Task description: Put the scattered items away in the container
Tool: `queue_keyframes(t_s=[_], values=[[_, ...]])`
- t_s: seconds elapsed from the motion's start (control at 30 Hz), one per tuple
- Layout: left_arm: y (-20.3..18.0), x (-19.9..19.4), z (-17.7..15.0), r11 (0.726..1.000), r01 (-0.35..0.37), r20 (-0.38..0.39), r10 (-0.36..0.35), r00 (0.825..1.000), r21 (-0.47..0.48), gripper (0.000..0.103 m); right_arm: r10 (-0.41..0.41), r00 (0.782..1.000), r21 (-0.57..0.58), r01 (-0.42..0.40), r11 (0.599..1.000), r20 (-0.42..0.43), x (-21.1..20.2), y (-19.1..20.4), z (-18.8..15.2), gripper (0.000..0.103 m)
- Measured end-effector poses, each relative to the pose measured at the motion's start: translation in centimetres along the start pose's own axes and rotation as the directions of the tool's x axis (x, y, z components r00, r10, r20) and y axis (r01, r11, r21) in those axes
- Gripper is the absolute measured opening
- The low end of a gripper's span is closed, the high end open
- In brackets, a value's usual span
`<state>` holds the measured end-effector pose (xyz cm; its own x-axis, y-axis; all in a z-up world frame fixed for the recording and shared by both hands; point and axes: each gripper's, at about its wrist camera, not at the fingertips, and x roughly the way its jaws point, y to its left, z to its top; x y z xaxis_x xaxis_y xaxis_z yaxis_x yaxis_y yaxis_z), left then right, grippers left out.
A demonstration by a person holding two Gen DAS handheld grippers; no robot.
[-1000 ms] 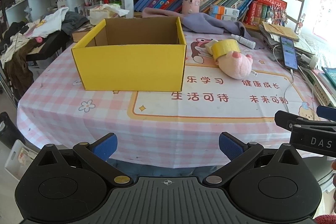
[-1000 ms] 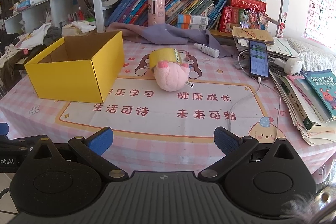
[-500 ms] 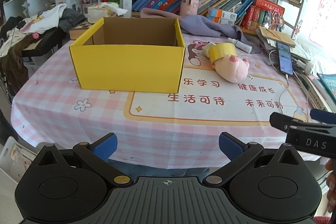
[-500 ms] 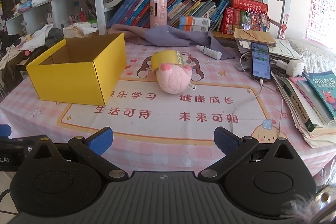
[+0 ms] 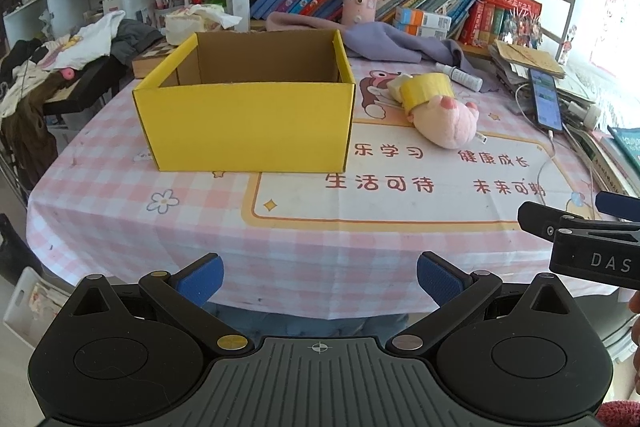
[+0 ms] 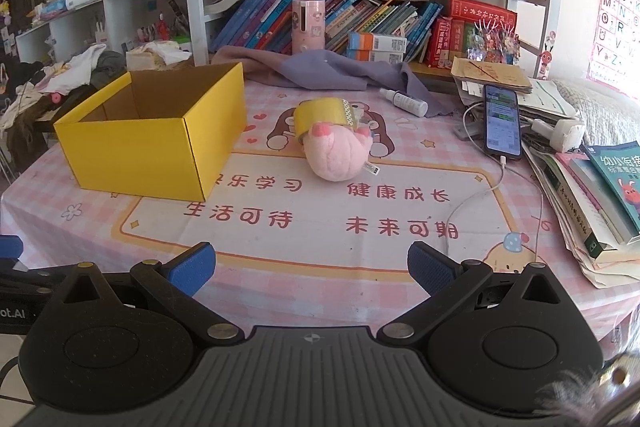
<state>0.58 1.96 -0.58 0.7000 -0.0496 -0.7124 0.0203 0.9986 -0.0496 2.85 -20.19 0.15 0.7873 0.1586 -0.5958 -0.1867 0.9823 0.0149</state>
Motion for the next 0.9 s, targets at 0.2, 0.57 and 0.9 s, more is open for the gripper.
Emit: queue_keyframes(t_s=[0.2, 0.57, 0.9], values=[[0.3, 0.3, 0.2, 1.0, 0.007, 0.004, -0.007, 1.0, -0.021, 0.103, 0.022, 1.0, 0.001, -0.022, 1.0, 0.005, 0.0, 0.1, 0.0, 0.103], [-0.6, 1.5, 0.8, 1.0, 0.003, -0.011, -0.002, 1.0, 0.003, 0.103, 0.067, 0.998, 0.016, -0.067, 0.998, -0.015, 1.5, -0.8, 0.9, 0.103], [-2.6, 3.4, 1.7, 0.999, 0.041, -0.026, -0.04, 0.999, 0.03, 0.103, 0.04, 0.999, 0.018, -0.04, 0.999, -0.037, 3.3, -2.7, 1.4, 0.103]])
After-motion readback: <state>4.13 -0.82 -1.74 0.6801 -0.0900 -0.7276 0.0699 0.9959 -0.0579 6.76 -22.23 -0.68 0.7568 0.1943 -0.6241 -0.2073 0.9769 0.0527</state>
